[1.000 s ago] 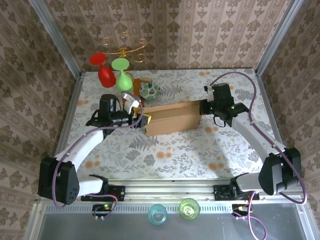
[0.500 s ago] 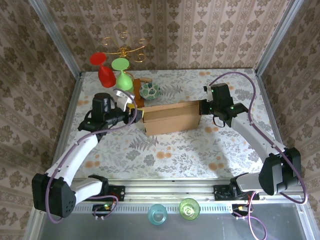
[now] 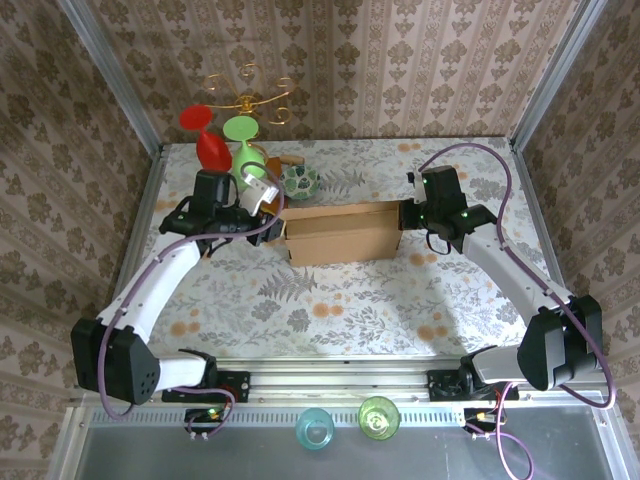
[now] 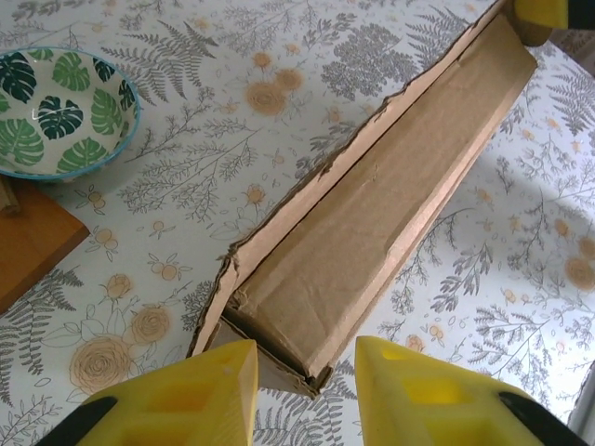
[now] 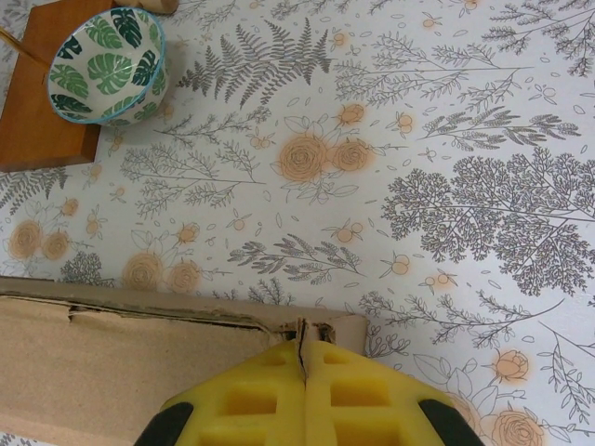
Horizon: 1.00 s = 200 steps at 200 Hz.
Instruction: Fold the paper box
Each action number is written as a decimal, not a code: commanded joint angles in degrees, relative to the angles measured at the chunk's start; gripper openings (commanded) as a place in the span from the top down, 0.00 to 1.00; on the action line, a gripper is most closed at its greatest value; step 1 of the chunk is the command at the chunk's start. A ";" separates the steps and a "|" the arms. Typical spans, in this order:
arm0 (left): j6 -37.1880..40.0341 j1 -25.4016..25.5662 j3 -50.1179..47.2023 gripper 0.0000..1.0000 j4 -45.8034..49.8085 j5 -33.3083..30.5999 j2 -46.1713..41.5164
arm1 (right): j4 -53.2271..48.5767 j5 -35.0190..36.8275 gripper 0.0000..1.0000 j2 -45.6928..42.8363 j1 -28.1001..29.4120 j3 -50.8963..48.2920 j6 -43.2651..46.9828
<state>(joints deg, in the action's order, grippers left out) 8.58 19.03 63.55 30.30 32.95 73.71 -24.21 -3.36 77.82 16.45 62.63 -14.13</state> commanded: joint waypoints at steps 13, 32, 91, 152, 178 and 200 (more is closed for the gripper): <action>3.70 -0.18 2.16 0.68 1.93 -0.71 1.64 | -3.66 0.28 1.00 1.19 0.41 0.89 -0.19; 4.34 -0.13 3.20 0.67 0.51 -2.20 2.69 | -3.81 0.28 1.00 1.28 0.42 0.83 -0.19; 5.82 -0.31 4.67 0.63 -2.62 -2.54 7.07 | -4.17 -0.08 1.00 1.30 0.42 1.19 0.07; 5.78 -0.35 4.13 0.54 -6.46 -4.06 4.74 | -4.27 -0.34 1.00 1.54 0.38 1.49 0.28; 8.33 -1.73 1.53 0.40 -8.23 -5.68 0.38 | -4.47 -0.43 1.00 1.54 0.42 2.04 0.40; 11.95 -6.15 2.15 0.39 -3.95 6.30 2.31 | -4.45 -0.62 1.00 3.03 0.35 2.32 0.42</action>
<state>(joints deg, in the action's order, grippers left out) 15.62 17.02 65.76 24.05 29.80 75.42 -25.21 -3.40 78.19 16.45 63.44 -14.02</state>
